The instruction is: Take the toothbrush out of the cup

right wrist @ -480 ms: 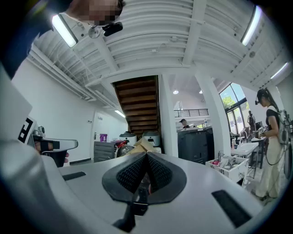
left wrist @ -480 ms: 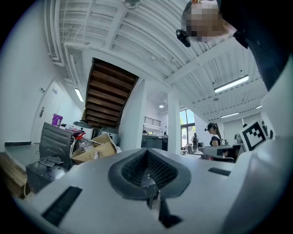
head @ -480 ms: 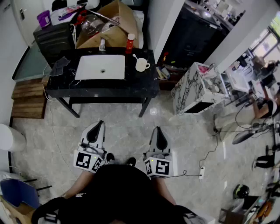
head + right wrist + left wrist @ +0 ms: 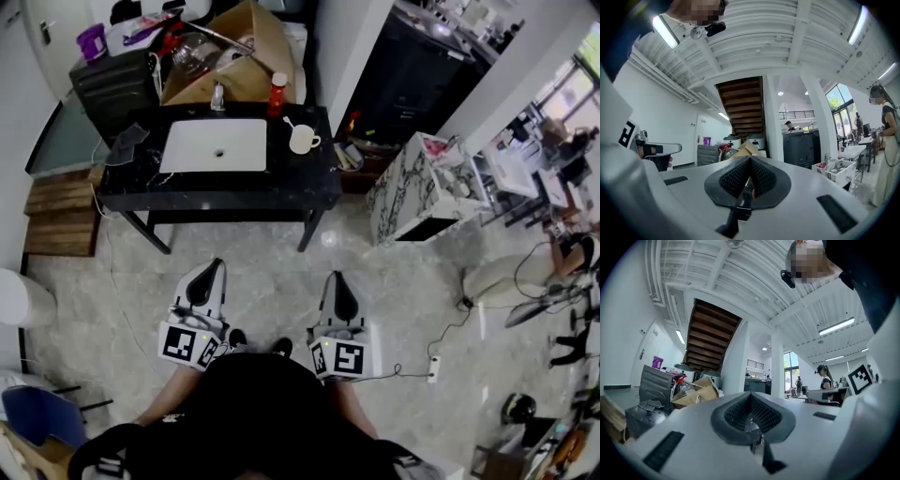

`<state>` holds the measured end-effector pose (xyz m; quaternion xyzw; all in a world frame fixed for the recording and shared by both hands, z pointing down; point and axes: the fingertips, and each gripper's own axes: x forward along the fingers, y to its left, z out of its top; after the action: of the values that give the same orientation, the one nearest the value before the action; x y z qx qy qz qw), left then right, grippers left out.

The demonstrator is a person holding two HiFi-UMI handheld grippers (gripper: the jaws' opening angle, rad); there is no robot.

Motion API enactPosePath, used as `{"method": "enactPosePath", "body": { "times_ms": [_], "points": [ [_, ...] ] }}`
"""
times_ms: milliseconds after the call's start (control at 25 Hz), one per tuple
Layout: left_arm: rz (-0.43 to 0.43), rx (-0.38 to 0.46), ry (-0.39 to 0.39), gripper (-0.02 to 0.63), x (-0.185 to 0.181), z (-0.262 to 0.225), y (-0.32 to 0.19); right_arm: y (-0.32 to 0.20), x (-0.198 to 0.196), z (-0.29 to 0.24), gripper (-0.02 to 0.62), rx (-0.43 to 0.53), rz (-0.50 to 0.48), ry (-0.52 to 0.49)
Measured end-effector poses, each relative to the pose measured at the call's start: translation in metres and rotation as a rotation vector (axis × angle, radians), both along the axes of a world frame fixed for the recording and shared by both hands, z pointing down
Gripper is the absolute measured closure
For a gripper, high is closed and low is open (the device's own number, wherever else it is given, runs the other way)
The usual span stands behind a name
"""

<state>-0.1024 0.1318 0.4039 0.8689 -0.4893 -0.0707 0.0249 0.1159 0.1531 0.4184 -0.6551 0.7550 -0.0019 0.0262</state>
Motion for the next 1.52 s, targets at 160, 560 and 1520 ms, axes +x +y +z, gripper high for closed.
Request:
{"method": "enactPosePath", "body": {
  "times_ms": [160, 560, 1520],
  "points": [
    [0.002, 0.000, -0.002, 0.601, 0.001, -0.003, -0.002, 0.000, -0.002, -0.005, 0.577, 0.015, -0.012, -0.011],
    [0.001, 0.002, 0.000, 0.601, -0.002, -0.002, -0.001, 0.000, -0.006, -0.007, 0.573, 0.028, -0.029, -0.011],
    [0.004, 0.011, 0.005, 0.603, -0.007, -0.002, -0.004, -0.013, -0.009, 0.005, 0.257, -0.038, -0.018, 0.029]
  ]
}}
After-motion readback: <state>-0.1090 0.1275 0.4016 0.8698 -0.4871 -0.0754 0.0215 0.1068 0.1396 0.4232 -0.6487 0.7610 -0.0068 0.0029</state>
